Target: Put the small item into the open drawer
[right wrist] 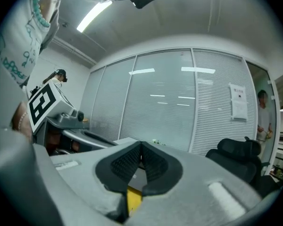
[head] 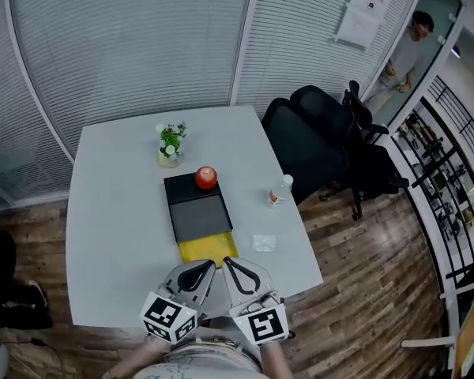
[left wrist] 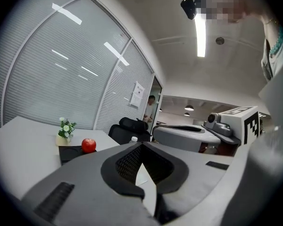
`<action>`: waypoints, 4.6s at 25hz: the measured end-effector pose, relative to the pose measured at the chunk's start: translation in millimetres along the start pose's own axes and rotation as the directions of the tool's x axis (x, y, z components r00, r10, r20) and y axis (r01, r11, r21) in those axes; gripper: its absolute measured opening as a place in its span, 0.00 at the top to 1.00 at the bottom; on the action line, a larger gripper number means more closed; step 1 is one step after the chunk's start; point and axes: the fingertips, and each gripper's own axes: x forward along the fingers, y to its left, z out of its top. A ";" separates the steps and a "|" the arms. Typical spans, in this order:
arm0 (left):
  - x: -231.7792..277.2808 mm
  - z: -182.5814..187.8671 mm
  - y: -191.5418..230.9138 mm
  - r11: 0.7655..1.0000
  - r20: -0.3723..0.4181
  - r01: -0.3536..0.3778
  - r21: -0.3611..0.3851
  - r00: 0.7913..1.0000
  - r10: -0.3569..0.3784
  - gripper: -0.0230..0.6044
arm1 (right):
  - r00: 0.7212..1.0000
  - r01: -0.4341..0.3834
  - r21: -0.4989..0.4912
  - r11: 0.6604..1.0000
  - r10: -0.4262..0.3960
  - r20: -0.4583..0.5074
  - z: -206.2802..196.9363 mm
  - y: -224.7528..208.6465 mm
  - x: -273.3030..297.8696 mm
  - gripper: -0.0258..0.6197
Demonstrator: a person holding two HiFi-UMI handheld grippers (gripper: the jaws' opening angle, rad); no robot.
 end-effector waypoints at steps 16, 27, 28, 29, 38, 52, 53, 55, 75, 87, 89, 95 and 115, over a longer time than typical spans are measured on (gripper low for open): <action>22.5 4.0 20.0 0.964 0.076 -0.259 -0.060 0.962 0.263 0.97 | 0.964 -0.262 -0.043 0.964 0.264 0.026 -6.6 -23.1 22.5 0.96; 28.5 3.1 26.9 0.924 0.091 -0.377 -0.069 0.919 0.382 0.97 | 0.917 -0.395 -0.064 0.916 0.398 0.036 -13.7 -28.8 27.2 0.96; 29.3 2.3 27.3 0.921 0.092 -0.383 -0.071 0.917 0.389 0.97 | 0.914 -0.402 -0.065 0.913 0.405 0.034 -15.3 -29.4 27.4 0.96; 30.0 1.3 27.7 0.918 0.093 -0.389 -0.073 0.914 0.395 0.97 | 0.911 -0.408 -0.067 0.910 0.411 0.033 -17.0 -29.9 27.6 0.96; 38.2 -3.3 28.5 0.911 0.084 -0.404 -0.087 0.908 0.410 0.97 | 0.903 -0.427 -0.063 0.902 0.429 0.026 -23.1 -36.0 27.6 0.96; 58.3 2.5 28.1 0.934 0.079 -0.352 -0.067 0.931 0.357 0.97 | 0.922 -0.384 -0.056 0.922 0.386 0.035 -27.1 -50.9 30.3 0.96; 58.3 2.1 28.3 0.934 0.076 -0.351 -0.065 0.932 0.355 0.97 | 0.922 -0.385 -0.055 0.921 0.387 0.031 -28.5 -50.7 31.2 0.96; 58.4 1.6 29.1 0.934 0.072 -0.352 -0.062 0.932 0.356 0.97 | 0.920 -0.388 -0.053 0.920 0.390 0.026 -30.3 -50.5 32.3 0.96; 63.9 -8.5 40.9 0.929 0.036 -0.361 -0.086 0.930 0.365 0.97 | 0.948 -0.307 -0.029 0.951 0.303 -0.097 -90.0 -98.2 36.5 0.96; 67.8 -17.5 46.3 0.925 0.014 -0.366 -0.100 0.929 0.370 0.97 | 0.955 -0.204 -0.038 0.978 0.190 -0.226 -143.5 -149.7 31.3 0.96; 68.2 -18.3 47.8 0.924 0.012 -0.368 -0.101 0.929 0.371 0.97 | 0.954 -0.191 -0.037 0.981 0.176 -0.244 -150.7 -157.1 31.5 0.96; 69.0 -21.9 53.2 0.922 -0.002 -0.372 -0.106 0.927 0.374 0.97 | 0.939 -0.168 -0.059 0.984 0.142 -0.315 -179.5 -173.0 32.8 0.96; 59.4 -31.1 61.3 0.910 -0.015 -0.394 -0.127 0.918 0.396 0.97 | 0.775 -0.309 -0.069 0.949 0.209 -0.596 -296.9 -164.6 35.2 0.87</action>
